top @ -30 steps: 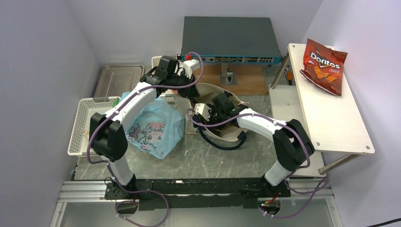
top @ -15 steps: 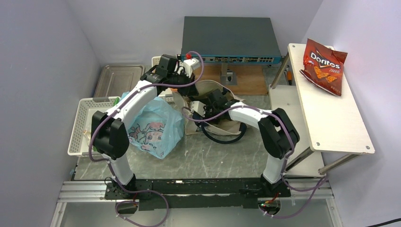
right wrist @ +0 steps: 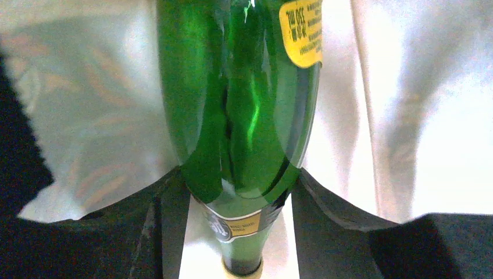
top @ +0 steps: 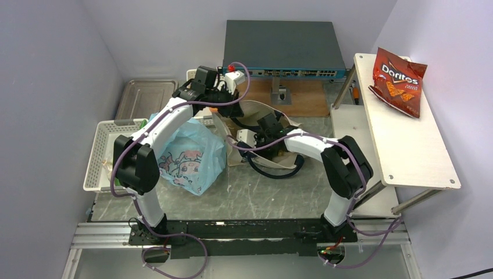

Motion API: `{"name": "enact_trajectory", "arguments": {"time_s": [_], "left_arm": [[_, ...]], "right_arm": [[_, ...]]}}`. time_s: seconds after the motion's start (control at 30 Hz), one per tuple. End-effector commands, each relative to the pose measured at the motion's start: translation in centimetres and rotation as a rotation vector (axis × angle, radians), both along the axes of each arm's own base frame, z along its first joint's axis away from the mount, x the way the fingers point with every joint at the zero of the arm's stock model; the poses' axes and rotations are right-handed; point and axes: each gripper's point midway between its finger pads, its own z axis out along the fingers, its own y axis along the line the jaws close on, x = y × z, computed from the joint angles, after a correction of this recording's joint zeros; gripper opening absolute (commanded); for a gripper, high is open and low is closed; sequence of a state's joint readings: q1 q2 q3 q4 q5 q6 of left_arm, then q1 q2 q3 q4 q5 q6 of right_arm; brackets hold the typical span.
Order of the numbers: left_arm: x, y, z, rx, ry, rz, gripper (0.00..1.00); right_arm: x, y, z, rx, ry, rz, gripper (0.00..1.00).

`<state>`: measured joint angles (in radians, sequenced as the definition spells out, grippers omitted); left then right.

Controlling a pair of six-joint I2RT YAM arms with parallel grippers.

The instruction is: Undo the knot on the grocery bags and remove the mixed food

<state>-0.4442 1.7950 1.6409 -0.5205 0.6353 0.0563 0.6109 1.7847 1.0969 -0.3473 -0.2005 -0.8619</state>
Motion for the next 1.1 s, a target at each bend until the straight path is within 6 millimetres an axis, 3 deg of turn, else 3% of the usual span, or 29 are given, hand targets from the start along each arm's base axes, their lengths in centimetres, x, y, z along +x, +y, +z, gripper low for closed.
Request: {"name": "enact_trajectory", "arguments": {"time_s": [0.0, 0.17, 0.7, 0.8, 0.97, 1.0, 1.07], "left_arm": [[0.7, 0.2, 2.7, -0.045, -0.083, -0.006, 0.00], [0.1, 0.7, 2.5, -0.033, -0.104, -0.007, 0.00], [-0.5, 0.9, 2.6, -0.037, -0.116, -0.010, 0.03], [-0.4, 1.0, 3.0, -0.037, -0.142, -0.012, 0.16], [0.0, 1.3, 4.4, -0.041, -0.211, 0.003, 0.51], [0.2, 1.4, 5.0, -0.044, -0.236, 0.008, 0.60], [0.1, 1.7, 6.8, -0.061, -0.312, 0.008, 0.94]], "right_arm": [[-4.6, -2.3, 1.3, -0.025, 0.128, -0.031, 0.00], [-2.8, -1.2, 7.9, 0.118, -0.036, -0.072, 0.00], [-1.2, -2.4, 16.8, 0.166, -0.339, -0.037, 0.00], [-1.3, -2.7, 18.3, 0.180, -0.362, -0.039, 0.00], [-1.4, -3.2, 20.8, 0.243, -0.321, -0.097, 0.00], [-1.4, -3.3, 21.3, 0.256, -0.310, -0.112, 0.00], [-1.2, -3.5, 22.4, 0.285, -0.288, -0.144, 0.00]]}}
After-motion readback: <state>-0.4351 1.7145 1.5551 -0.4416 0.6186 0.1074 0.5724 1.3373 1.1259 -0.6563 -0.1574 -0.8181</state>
